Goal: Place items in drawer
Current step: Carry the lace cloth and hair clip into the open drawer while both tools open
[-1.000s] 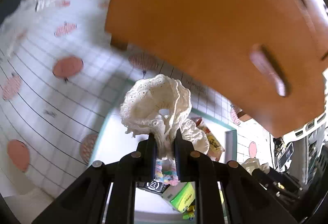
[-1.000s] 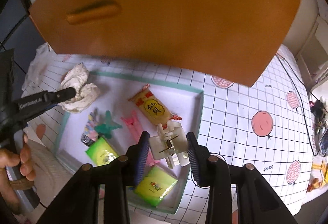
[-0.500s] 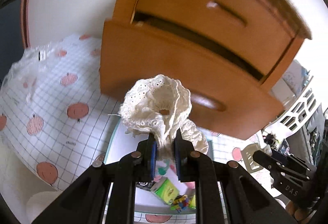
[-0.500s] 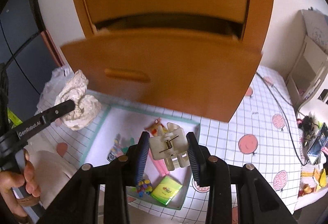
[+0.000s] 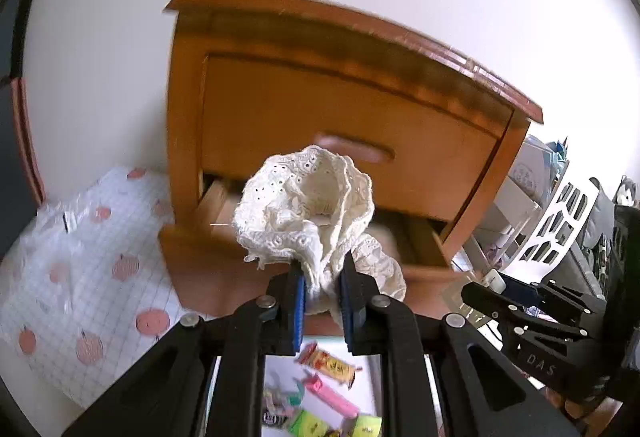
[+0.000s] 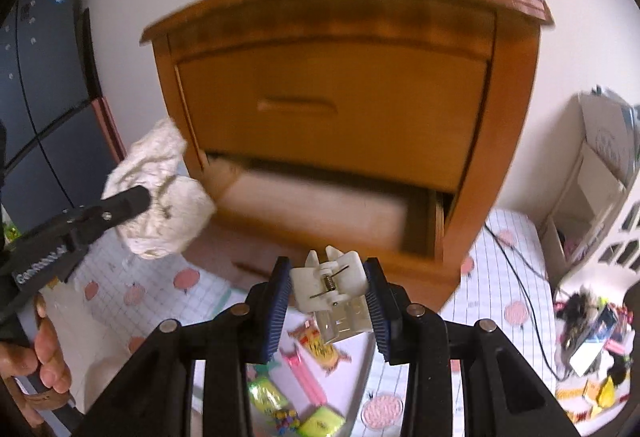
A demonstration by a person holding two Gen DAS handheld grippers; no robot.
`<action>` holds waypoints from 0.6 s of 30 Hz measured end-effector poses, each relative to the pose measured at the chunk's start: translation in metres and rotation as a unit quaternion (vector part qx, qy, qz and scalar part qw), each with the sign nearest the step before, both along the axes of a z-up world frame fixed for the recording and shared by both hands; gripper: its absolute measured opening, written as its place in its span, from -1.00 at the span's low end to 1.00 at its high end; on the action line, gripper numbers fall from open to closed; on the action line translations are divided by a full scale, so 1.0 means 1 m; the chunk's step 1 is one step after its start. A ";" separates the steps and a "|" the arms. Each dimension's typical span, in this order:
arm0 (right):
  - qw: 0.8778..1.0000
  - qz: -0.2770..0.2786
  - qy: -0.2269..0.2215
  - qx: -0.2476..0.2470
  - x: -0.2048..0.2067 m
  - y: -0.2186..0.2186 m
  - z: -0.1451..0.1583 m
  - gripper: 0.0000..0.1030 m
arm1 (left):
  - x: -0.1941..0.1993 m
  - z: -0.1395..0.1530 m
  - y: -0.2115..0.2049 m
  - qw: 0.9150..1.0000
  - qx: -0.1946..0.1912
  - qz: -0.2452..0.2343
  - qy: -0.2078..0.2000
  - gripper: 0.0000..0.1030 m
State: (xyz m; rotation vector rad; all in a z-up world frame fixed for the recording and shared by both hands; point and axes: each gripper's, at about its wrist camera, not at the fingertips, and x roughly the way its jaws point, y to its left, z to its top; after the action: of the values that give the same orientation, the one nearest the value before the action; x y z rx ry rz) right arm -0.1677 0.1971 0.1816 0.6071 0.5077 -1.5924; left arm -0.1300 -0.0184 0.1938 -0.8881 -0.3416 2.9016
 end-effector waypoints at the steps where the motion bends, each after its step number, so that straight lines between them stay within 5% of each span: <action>1: 1.000 -0.001 0.000 -0.004 -0.001 -0.004 0.005 -0.24 | -0.006 0.007 0.002 1.000 -0.004 -0.001 0.002 -0.71; 10: 1.000 -0.019 0.001 -0.003 -0.014 -0.040 0.043 -0.24 | -0.042 0.035 0.007 1.000 0.001 -0.002 0.002 -0.70; 18: 0.999 -0.037 -0.009 0.037 -0.034 -0.077 0.029 -0.24 | -0.072 0.021 -0.003 0.999 0.001 0.006 -0.034 -0.70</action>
State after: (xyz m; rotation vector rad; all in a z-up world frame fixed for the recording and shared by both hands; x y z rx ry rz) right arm -0.2013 0.1202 0.2109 0.7015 0.5376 -1.6421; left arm -0.2023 -0.0213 0.2147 -0.9893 -0.3573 2.8870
